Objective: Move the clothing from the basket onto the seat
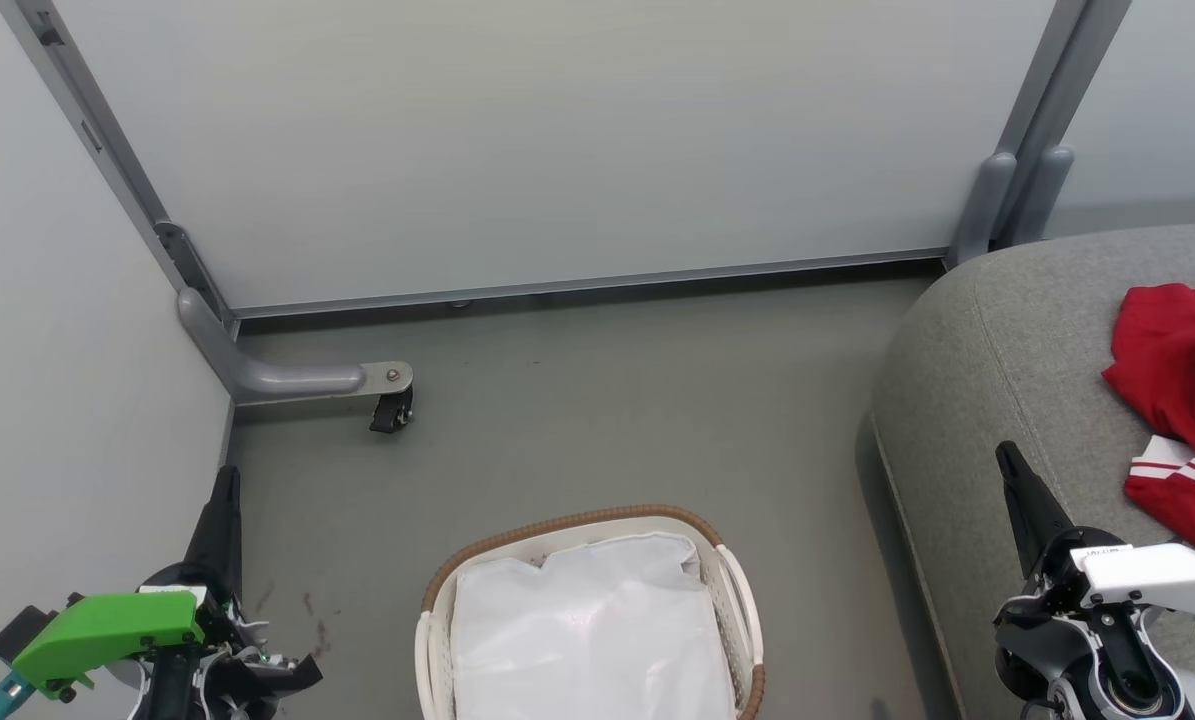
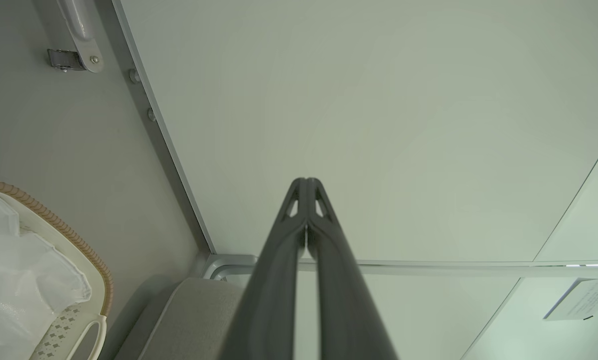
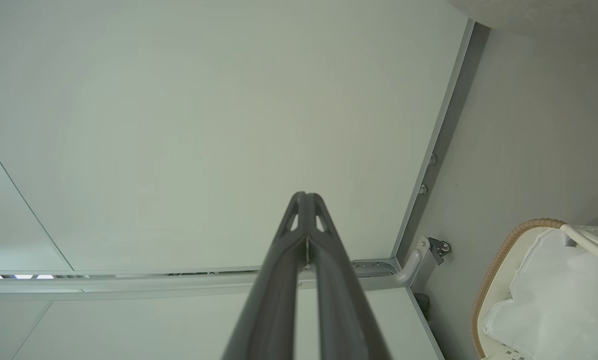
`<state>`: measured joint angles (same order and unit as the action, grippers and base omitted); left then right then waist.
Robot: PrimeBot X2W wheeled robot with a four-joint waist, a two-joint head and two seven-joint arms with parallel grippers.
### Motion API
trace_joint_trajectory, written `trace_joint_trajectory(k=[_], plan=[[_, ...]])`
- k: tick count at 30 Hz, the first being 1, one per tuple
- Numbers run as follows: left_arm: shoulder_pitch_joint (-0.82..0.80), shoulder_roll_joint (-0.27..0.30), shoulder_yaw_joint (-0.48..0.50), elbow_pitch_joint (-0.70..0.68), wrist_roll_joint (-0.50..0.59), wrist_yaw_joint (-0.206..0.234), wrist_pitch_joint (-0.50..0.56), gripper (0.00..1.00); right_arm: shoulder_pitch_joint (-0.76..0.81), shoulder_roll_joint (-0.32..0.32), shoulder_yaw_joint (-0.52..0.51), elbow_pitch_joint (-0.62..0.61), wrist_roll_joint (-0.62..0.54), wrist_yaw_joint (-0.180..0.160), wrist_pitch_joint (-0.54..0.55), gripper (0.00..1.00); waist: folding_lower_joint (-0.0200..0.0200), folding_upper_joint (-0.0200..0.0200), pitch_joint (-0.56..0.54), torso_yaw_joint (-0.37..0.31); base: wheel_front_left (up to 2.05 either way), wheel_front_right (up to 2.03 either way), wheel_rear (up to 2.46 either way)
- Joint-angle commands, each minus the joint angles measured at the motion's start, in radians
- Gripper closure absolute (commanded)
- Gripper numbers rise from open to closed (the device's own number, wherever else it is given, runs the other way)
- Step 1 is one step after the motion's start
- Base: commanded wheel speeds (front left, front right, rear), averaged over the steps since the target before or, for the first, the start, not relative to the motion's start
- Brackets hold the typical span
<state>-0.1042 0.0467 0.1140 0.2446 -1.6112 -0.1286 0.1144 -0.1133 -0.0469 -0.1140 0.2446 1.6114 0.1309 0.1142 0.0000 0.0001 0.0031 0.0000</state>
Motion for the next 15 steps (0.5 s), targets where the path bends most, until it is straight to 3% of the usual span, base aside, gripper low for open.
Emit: trace_joint_trajectory(k=[1,15], plan=[[-0.009,0.007,0.000,-0.001,-0.003,-0.004,0.003,1.00,0.011,-0.006,-0.002,-0.003,0.003,0.000,0.003,1.00,0.0000,-0.0001,0.000,0.000,0.00,0.00,0.00],[-0.009,0.007,0.000,-0.001,-0.003,-0.004,0.003,1.00,0.011,-0.006,-0.002,-0.003,0.003,0.000,0.003,1.00,0.0000,-0.0001,0.000,0.000,0.00,0.00,0.00]])
